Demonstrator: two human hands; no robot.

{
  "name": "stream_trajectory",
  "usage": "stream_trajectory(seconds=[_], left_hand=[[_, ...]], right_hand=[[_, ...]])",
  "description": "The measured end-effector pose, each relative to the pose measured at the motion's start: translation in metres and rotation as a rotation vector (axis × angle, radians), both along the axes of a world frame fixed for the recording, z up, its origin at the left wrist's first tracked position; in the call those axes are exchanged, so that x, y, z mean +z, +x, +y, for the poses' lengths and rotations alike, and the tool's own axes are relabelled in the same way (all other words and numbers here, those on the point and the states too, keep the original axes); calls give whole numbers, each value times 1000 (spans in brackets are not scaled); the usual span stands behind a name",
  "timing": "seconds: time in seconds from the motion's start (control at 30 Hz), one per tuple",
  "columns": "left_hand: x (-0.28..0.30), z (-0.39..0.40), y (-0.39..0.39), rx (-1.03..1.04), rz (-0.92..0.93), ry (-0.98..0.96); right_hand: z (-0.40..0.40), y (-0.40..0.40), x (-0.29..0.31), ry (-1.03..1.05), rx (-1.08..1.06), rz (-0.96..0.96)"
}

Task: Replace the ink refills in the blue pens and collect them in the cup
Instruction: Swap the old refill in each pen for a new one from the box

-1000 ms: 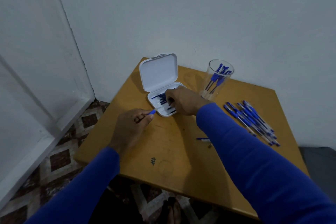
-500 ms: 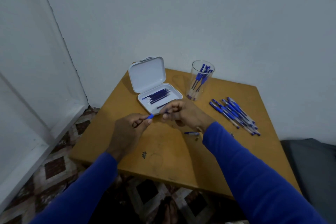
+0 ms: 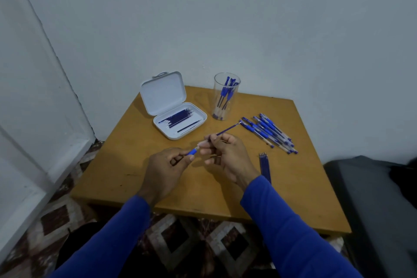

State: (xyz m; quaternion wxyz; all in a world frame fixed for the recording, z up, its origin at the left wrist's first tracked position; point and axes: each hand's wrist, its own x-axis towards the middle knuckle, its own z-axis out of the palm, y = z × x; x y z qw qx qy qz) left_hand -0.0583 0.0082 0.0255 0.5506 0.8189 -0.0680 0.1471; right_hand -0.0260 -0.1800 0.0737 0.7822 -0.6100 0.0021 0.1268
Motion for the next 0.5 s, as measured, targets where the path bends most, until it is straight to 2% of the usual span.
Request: stream_trajectory(seconds=[0.5], left_hand=[[-15,-31,3,-88,10,44]], right_hand=[[-37,-19,-11,-65,-89,-29]])
